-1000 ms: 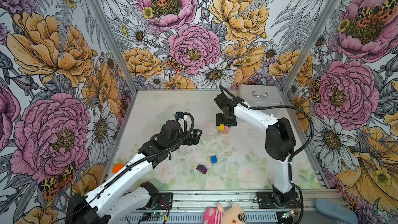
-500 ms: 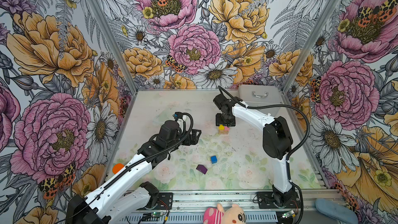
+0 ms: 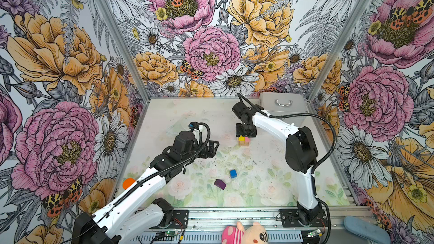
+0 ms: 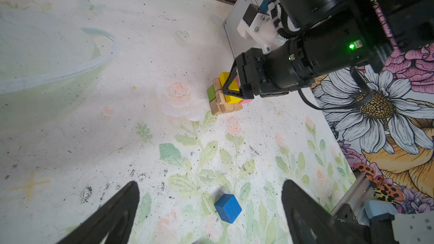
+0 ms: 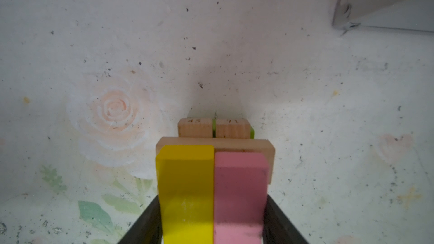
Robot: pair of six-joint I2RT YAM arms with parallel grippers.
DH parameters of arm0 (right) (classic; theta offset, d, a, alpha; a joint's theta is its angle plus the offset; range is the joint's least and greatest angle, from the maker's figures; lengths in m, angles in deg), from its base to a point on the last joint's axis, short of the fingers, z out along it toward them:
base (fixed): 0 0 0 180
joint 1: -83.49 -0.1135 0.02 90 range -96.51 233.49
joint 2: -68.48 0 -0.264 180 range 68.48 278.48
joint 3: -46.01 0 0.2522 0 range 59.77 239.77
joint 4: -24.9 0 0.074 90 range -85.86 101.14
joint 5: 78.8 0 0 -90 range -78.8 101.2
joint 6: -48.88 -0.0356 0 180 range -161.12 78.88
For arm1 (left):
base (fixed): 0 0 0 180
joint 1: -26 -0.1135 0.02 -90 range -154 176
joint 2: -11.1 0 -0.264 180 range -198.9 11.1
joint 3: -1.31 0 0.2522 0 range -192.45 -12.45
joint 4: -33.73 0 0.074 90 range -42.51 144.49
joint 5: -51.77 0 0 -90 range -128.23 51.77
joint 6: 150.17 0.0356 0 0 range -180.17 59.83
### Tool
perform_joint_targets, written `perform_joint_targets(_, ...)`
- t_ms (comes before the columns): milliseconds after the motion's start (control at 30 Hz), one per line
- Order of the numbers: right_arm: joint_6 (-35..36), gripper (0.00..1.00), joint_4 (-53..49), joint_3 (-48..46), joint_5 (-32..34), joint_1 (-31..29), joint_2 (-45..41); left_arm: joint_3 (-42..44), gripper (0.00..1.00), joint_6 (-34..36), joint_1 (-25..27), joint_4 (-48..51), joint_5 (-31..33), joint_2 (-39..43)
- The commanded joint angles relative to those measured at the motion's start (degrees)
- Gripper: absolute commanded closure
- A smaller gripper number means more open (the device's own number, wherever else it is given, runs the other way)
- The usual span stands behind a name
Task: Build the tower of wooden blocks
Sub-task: 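Open the right gripper and raise it off the pink block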
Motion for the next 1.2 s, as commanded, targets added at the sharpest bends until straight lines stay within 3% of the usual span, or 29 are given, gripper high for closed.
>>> perform_joint_targets(0, -0.5, 0.42, -0.4, 1.9, 1.4, 0.1, 0.9, 0.6, 0.04, 1.2, -0.7, -1.6, -1.2, 1.2)
perform_joint_targets(500, -0.7, 0.41, -0.8, 2.6, 1.1, 0.1, 1.8, 0.9, 0.04, 1.1, -0.7, -1.3, -1.2, 2.0)
perform_joint_targets(800, -0.4, 0.3, -1.0, 2.5, 1.1, 0.1, 1.6, 0.9, 0.04, 1.1, -0.6, -1.2, -1.0, 2.1)
perform_joint_targets(1167, -0.2, 0.29, -1.6, 2.5, 2.3, 0.2, -2.5, 0.3, 0.04, 0.8, -0.7, -0.6, -0.7, 2.5)
